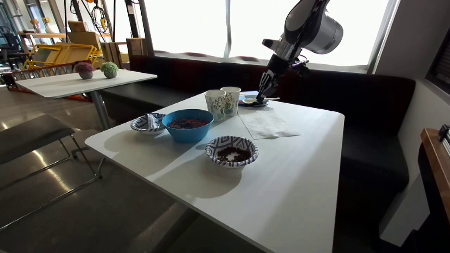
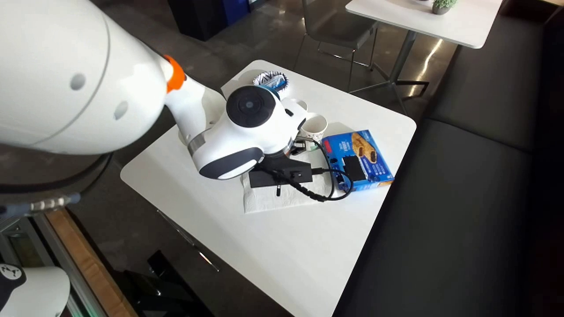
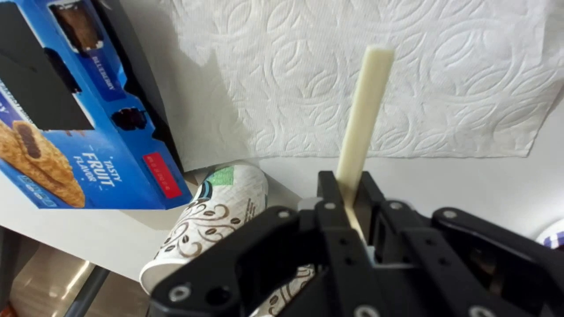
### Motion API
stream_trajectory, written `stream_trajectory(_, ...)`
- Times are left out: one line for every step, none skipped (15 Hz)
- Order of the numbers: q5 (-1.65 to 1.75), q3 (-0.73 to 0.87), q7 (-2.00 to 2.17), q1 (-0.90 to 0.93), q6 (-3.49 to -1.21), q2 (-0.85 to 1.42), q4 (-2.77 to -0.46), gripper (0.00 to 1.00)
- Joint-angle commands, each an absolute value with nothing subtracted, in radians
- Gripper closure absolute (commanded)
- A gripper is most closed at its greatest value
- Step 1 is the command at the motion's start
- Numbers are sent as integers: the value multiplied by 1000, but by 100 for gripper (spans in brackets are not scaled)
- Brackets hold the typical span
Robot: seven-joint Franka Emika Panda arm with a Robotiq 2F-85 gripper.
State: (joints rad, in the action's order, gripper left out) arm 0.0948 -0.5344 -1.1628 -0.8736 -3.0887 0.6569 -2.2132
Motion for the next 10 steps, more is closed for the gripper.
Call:
stream_trajectory(137,-617,-1234,-1002,-3120,755,-2204,96)
stream_trajectory(146,-618,-1244,-1018,-3122,769,-2201,96)
stream_trajectory(154,-627,-1257,-1041,-3121,791,-2195,96)
stream_trajectory(166,-633,-1271,-1061,-3122,810,-2189,96)
stream_trajectory(175,-640,-1280,-1078,-3113,826,-2183,96)
stream_trajectory(185,-639,-1287,-1086,-3112,845,-2174,96)
stream_trajectory(196,-639,-1296,-1092,-3110,861,-2166,96)
stream_trajectory(205,-632,-1298,-1090,-3109,875,-2157,96)
stream_trajectory(213,-631,-1301,-1092,-3103,890,-2147,96)
stream_trajectory(222,-626,-1307,-1089,-3107,905,-2135,96)
